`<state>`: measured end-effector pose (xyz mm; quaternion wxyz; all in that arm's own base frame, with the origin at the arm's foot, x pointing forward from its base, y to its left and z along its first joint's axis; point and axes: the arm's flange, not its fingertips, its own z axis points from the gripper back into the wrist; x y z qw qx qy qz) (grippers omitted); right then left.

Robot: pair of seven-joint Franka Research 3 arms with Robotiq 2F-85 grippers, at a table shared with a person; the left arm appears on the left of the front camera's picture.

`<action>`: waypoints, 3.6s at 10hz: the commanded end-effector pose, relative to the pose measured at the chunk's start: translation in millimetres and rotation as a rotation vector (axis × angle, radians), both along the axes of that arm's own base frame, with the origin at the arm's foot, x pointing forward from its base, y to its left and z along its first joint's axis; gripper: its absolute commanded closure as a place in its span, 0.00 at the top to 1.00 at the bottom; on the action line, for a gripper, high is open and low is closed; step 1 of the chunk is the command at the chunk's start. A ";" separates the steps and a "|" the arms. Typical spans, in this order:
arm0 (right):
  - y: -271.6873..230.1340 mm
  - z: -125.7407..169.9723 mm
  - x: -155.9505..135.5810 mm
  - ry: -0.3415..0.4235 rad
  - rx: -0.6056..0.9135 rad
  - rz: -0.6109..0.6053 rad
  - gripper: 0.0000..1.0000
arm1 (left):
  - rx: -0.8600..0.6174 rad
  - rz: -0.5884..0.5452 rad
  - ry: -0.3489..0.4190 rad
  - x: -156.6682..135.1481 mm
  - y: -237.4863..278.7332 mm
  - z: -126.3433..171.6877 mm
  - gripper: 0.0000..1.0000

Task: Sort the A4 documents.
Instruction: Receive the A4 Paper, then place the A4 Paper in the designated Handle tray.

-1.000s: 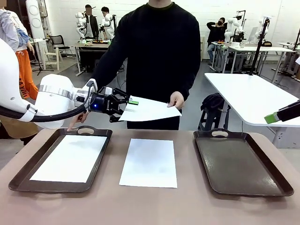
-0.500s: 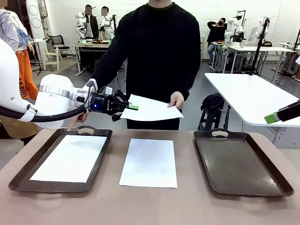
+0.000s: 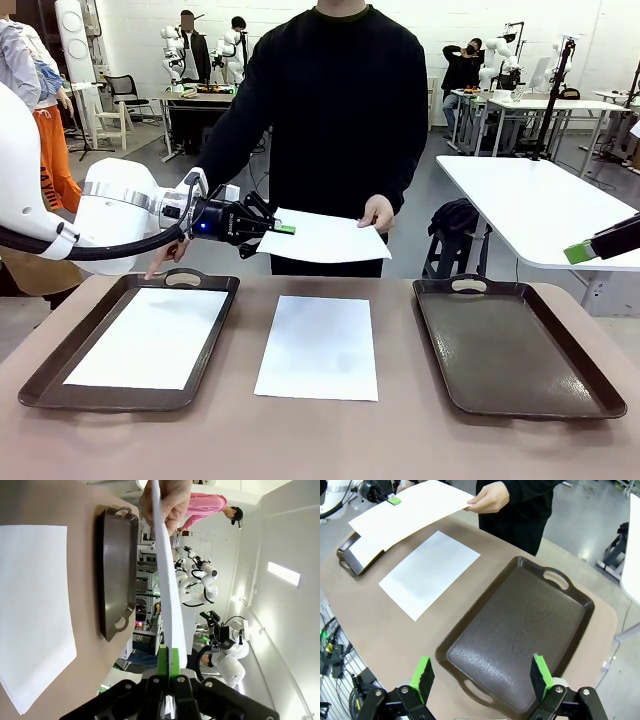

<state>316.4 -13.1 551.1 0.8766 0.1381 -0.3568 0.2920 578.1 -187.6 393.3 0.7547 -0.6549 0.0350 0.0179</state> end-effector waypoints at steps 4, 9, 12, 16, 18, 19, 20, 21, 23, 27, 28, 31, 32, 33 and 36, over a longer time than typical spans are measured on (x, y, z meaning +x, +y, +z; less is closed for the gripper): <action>0.1 -1.1 1.1 0.005 0.005 -0.004 1.00 | 0.000 0.000 0.000 0.0 0.0 0.0 0.00; 0.1 -1.1 1.1 0.005 0.005 -0.004 1.00 | 0.000 0.000 0.000 0.0 0.0 0.0 0.00; 0.1 -1.1 1.1 0.005 0.005 -0.004 1.00 | 0.000 0.000 0.000 0.0 0.0 0.0 0.00; 0.1 -1.1 1.1 0.005 0.005 -0.004 1.00 | 0.087 -0.052 -0.087 -16.2 25.7 24.0 0.01; 0.1 -1.1 1.1 0.005 0.005 -0.004 1.00 | 0.136 -0.082 -0.086 -33.3 43.7 33.8 0.01; 0.1 -1.1 1.1 0.005 0.005 -0.004 1.00 | 0.229 -0.102 -0.067 -43.6 54.3 32.9 0.01; 0.1 -1.1 1.1 0.005 0.005 -0.004 1.00 | 0.293 -0.090 -0.050 -51.1 70.4 31.4 0.01; 0.1 -1.1 1.1 0.005 0.005 -0.004 1.00 | 0.348 -0.042 -0.018 -55.9 89.7 26.1 0.01; 0.1 -1.1 1.1 0.005 0.005 -0.004 1.00 | 0.373 -0.002 -0.037 -56.0 114.9 14.3 0.01; 0.1 -1.1 1.1 0.005 0.005 -0.004 1.00 | 0.514 -0.029 -0.092 -50.3 158.8 -4.5 0.01; 0.1 -1.1 1.1 0.005 0.005 -0.004 1.00 | 0.547 -0.048 -0.096 -49.1 169.3 -9.4 0.01; 0.1 -1.1 1.1 0.005 0.005 -0.004 1.00 | 0.780 -0.025 -0.072 -36.7 202.4 -18.6 0.01; 0.1 -1.1 1.1 0.005 0.005 -0.004 1.00 | 0.846 -0.014 -0.066 -34.4 210.8 -15.9 0.01; 0.1 -1.1 1.1 0.005 0.005 -0.004 1.00 | 0.896 -0.006 -0.061 -31.9 217.7 -14.1 0.01; 0.1 -1.1 1.1 0.005 0.005 -0.004 1.00 | 0.947 0.003 -0.053 -23.9 225.0 -20.2 0.01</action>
